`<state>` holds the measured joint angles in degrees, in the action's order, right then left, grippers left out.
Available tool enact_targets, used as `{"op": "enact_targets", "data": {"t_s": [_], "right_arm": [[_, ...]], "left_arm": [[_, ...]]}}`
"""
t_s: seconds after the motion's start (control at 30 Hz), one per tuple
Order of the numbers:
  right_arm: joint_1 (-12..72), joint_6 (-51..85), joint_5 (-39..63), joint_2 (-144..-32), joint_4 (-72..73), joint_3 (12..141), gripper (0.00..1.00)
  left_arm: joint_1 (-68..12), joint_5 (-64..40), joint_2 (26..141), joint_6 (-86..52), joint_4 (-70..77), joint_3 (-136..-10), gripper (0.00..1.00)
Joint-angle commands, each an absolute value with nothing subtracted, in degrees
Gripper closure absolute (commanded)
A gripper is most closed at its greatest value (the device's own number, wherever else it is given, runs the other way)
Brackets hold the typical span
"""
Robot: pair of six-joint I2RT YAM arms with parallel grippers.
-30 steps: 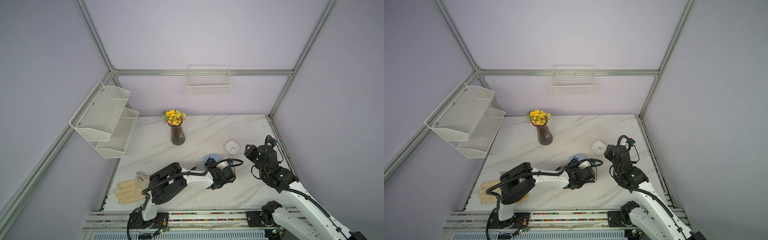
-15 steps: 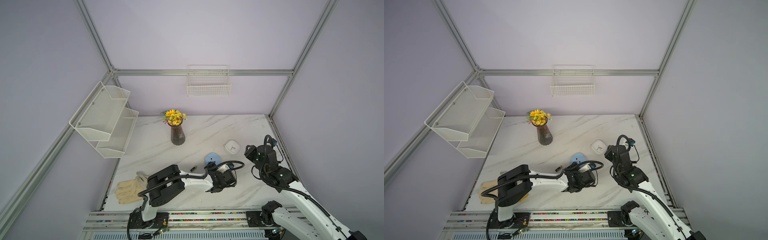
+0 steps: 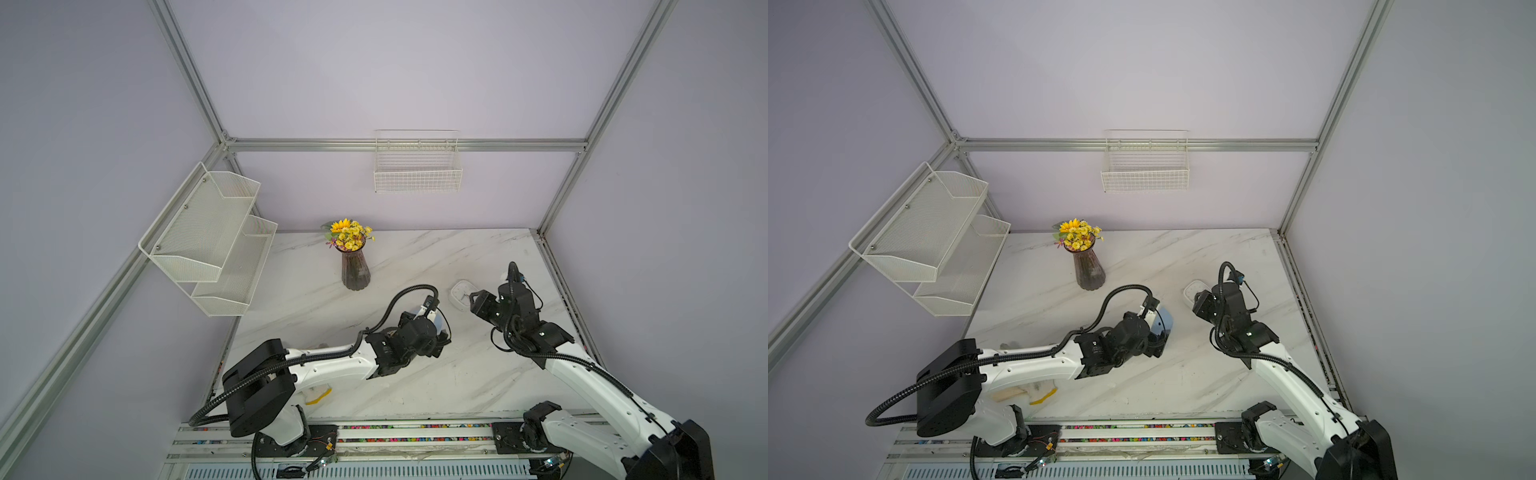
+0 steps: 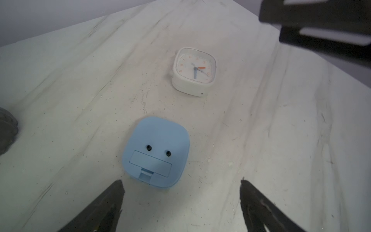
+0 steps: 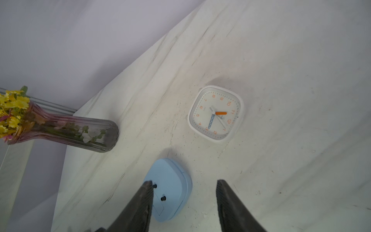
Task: Insert the battery into the alarm
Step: Adjust the alarm at the center of the board.
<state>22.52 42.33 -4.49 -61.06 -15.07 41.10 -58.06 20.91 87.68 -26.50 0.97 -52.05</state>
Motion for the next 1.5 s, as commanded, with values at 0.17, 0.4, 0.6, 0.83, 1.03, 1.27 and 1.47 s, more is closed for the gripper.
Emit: {"op": "enact_targets", "data": {"t_s": [0.17, 0.4, 0.6, 0.83, 1.03, 1.27, 1.47], "right_arm": [[22.4, 39.1, 7.9, -80.3, -5.5, 46.9, 0.46], [22.9, 38.3, 9.5, -90.7, -2.9, 50.5, 0.46], [24.2, 37.6, 10.1, -95.7, -2.0, 52.3, 0.46], [27.7, 37.0, 9.8, -99.3, -2.2, 53.8, 0.46], [30.2, 38.9, 10.3, -98.8, -3.5, 51.5, 0.46], [33.6, 41.0, 2.6, -90.7, -7.0, 46.8, 0.42], [37.6, 35.6, -3.3, -85.8, -12.6, 49.7, 0.04]], "left_arm": [[-46.8, 5.6, 88.1, -52.0, 8.8, -47.5, 0.13], [-43.5, 1.4, 91.1, -57.4, 11.5, -46.4, 0.17], [-40.8, -2.9, 93.8, -61.3, 18.1, -44.7, 0.19], [-38.4, -7.3, 95.8, -62.6, 24.6, -43.4, 0.21], [-37.7, -6.4, 97.8, -63.4, 24.7, -43.3, 0.22], [-37.5, -4.7, 95.9, -63.7, 25.3, -40.1, 0.24], [-37.5, -4.9, 92.8, -62.7, 23.2, -39.0, 0.24]]}}
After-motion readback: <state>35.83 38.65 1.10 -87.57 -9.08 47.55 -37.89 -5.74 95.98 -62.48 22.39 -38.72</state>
